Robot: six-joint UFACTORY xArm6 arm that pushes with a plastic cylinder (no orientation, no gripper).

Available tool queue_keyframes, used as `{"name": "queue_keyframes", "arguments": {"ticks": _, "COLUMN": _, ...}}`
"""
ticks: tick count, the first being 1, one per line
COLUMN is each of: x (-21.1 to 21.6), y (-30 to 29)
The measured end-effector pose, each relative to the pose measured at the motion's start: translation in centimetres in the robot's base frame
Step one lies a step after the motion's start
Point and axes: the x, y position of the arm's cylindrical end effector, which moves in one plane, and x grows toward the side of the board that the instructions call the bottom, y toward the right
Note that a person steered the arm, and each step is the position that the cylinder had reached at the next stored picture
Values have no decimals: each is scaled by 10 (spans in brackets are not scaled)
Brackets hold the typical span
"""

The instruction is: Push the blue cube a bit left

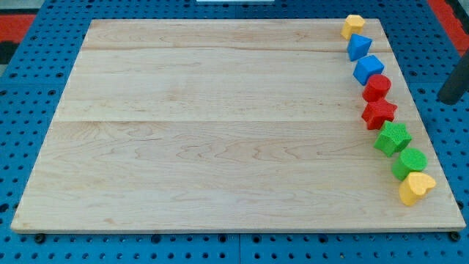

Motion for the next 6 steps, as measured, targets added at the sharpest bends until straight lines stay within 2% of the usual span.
{"name": "queue_keyframes", "arguments": {"ticks": 2, "x": -10, "y": -12}}
{"name": "queue_keyframes", "arguments": {"ticks": 3, "x": -49, "y": -32}}
{"name": "queue_keyframes", "arguments": {"ticks": 4, "x": -71, "y": -35}}
{"name": "queue_keyframes", "arguments": {"ticks": 5, "x": -71, "y": -44}}
{"name": "queue_keyframes", "arguments": {"ticks": 6, "x": -70, "y": -84}}
